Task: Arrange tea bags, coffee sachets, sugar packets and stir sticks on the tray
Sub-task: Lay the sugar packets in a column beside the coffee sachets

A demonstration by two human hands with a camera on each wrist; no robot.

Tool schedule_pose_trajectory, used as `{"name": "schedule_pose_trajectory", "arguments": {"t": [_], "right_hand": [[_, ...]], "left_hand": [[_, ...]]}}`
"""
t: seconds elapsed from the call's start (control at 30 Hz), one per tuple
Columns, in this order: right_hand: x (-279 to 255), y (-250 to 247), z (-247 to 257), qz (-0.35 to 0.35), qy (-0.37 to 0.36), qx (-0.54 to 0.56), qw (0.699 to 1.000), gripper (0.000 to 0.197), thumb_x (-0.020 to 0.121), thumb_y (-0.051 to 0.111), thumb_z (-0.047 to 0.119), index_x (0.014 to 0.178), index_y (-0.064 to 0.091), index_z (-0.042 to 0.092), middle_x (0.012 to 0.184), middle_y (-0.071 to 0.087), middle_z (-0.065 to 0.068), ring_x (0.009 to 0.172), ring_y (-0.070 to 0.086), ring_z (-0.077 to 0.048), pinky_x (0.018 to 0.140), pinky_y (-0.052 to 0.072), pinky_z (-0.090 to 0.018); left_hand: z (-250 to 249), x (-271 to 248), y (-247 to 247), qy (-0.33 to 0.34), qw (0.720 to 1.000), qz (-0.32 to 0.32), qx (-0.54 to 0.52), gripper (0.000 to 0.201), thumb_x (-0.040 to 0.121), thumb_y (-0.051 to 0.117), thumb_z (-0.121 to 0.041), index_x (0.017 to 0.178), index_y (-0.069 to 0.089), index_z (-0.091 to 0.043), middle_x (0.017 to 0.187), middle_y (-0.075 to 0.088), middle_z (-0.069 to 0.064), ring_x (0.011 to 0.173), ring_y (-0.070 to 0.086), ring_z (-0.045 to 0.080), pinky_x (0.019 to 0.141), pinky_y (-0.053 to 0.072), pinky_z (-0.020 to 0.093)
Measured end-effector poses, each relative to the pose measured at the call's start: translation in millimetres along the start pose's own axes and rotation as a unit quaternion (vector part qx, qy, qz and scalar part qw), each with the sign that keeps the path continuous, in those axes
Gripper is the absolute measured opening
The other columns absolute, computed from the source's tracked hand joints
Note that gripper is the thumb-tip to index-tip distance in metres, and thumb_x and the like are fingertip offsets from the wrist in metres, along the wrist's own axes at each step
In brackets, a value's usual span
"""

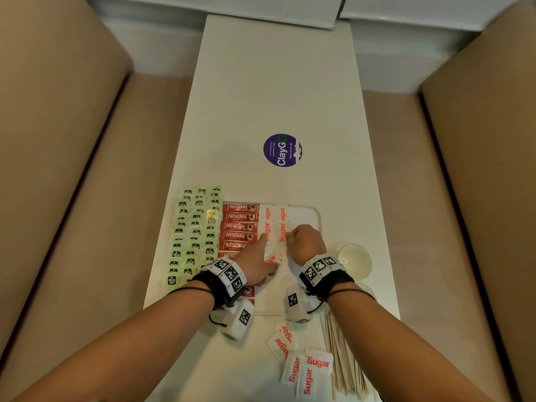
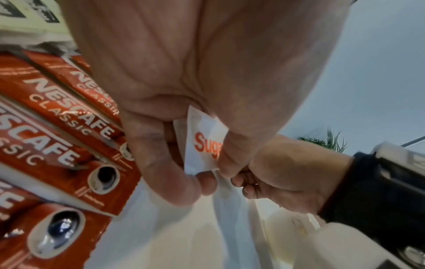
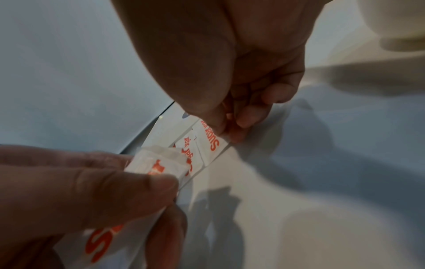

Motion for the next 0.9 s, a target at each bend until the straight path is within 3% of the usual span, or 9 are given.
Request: {"name": "schedule_pose_trajectory", "arguments": {"t": [0.17, 0.37, 0.47, 0.6, 0.73, 0.83, 0.9], "right_hand": [[1, 0, 0, -0.001, 0.003, -0.006, 1.000, 0.027, 0.100, 0.056, 0.033, 0.092, 0.069, 0.012, 0.090, 0.071, -0.005, 0.082, 0.068, -0.024, 0.070, 0.052, -0.031], [1, -2, 1, -0.001, -0.004, -0.010, 1.000, 0.026, 0.101, 0.055, 0.033, 0.088, 0.065, 0.013, 0.084, 0.067, -0.001, 0.079, 0.064, -0.023, 0.069, 0.049, -0.031], [-3, -4, 1, -0.006, -0.002, 0.003, 1.000, 0.023, 0.101, 0.055, 0.035, 0.088, 0.058, 0.016, 0.078, 0.060, 0.004, 0.072, 0.057, -0.017, 0.064, 0.041, -0.030], [-9, 0, -2, 0.004, -0.012, 0.035, 0.999, 0.024, 0.099, 0.056, 0.040, 0.096, 0.062, 0.017, 0.089, 0.066, 0.003, 0.083, 0.063, -0.018, 0.072, 0.048, -0.032], [-28, 5, 11, 0.036, -0.093, 0.100, 0.990, 0.026, 0.103, 0.052, 0.037, 0.096, 0.066, 0.017, 0.086, 0.064, 0.007, 0.080, 0.060, -0.012, 0.075, 0.046, -0.031], [-47, 13, 23, 0.084, -0.148, 0.146, 0.974, 0.036, 0.106, 0.046, 0.036, 0.094, 0.068, 0.011, 0.087, 0.070, -0.003, 0.076, 0.064, -0.019, 0.077, 0.054, -0.040], [-58, 20, 27, 0.104, -0.179, 0.162, 0.965, 0.033, 0.107, 0.046, 0.035, 0.096, 0.067, 0.012, 0.089, 0.071, -0.003, 0.074, 0.064, -0.017, 0.078, 0.055, -0.040]], "left_hand": [[-2, -2, 0, -0.004, 1.000, 0.004, -0.009, 0.058, 0.097, 0.060, -0.016, 0.143, 0.028, -0.025, 0.090, 0.068, 0.011, 0.046, 0.056, 0.017, 0.042, 0.047, 0.026], [-1, -5, -2, -0.001, 1.000, 0.001, -0.020, 0.076, 0.098, 0.058, -0.014, 0.154, 0.011, -0.034, 0.097, 0.068, 0.010, 0.056, 0.060, 0.021, 0.048, 0.051, 0.028], [-4, -8, -4, 0.001, 0.998, 0.004, -0.059, 0.063, 0.100, 0.049, -0.010, 0.150, 0.018, -0.032, 0.103, 0.068, 0.017, 0.068, 0.063, 0.026, 0.059, 0.056, 0.037], [-3, -14, -10, -0.003, 0.989, 0.005, -0.145, 0.050, 0.104, 0.034, -0.007, 0.148, 0.024, -0.026, 0.105, 0.066, 0.016, 0.077, 0.062, 0.029, 0.058, 0.053, 0.032], [1, -21, -18, 0.006, 0.982, -0.004, -0.187, 0.030, 0.104, 0.035, -0.004, 0.128, 0.050, -0.010, 0.106, 0.065, 0.017, 0.080, 0.060, 0.025, 0.059, 0.050, 0.029], [0, -28, -20, 0.019, 0.972, 0.006, -0.232, 0.030, 0.105, 0.037, -0.002, 0.130, 0.050, -0.011, 0.105, 0.062, 0.020, 0.083, 0.062, 0.028, 0.059, 0.054, 0.025], [0, -32, -18, 0.026, 0.969, 0.014, -0.244, 0.029, 0.106, 0.040, -0.004, 0.130, 0.050, -0.015, 0.109, 0.064, 0.019, 0.085, 0.065, 0.028, 0.061, 0.057, 0.025]]}}
Point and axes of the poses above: each hand's wrist, its own x-axis towards the middle knuckle, its own y-axis out of the palm, z = x × y, the point moved 9 cm from there along x, towards the middle knuckle
